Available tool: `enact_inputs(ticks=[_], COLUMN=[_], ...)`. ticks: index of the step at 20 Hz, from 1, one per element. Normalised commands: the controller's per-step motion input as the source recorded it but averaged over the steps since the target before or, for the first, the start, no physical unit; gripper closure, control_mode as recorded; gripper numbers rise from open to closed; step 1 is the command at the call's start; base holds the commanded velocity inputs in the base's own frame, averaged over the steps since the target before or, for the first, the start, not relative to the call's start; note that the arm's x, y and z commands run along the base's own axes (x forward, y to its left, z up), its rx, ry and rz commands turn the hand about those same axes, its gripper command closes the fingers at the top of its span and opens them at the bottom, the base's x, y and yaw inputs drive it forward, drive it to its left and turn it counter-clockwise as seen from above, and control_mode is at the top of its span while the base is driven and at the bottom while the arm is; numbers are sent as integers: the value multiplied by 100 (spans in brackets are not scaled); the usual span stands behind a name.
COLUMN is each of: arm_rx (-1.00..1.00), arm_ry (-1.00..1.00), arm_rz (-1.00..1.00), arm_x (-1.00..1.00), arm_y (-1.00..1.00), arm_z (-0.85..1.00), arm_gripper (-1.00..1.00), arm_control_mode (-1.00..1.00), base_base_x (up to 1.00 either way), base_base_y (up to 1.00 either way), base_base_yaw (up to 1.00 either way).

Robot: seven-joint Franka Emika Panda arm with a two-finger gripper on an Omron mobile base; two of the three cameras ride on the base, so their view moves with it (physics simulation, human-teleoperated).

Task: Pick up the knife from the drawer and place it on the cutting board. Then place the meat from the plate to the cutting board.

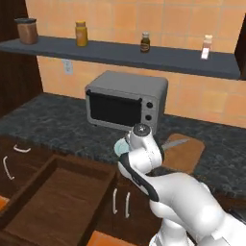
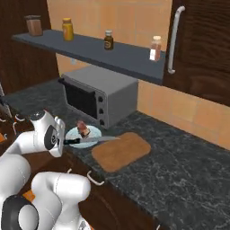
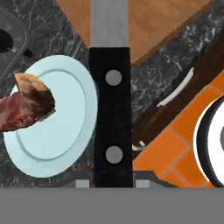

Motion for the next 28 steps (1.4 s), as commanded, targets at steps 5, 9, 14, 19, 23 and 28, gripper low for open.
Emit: enact_inputs(ticks=[5, 9, 14, 19, 23, 28], arm_rx=[0, 0, 0, 0, -14, -23], arm_ry=[0, 0, 1, 13, 29, 24], arm_rz=[0, 0, 4, 50, 64, 42], arm_x=[0, 0, 26, 46, 5, -24], arm_y=[0, 0, -8, -55, -28, 3], arm_z=[0, 0, 0, 0, -38, -56], arm_gripper=[100, 100, 100, 100, 100, 100], arm_control_mode=[100, 100, -100, -100, -100, -100], base_base_x=[8, 46, 27, 0, 0, 0], base_base_y=[16, 65, 17, 0, 0, 0], base_base_yaw=[-96, -48, -8, 0, 0, 0])
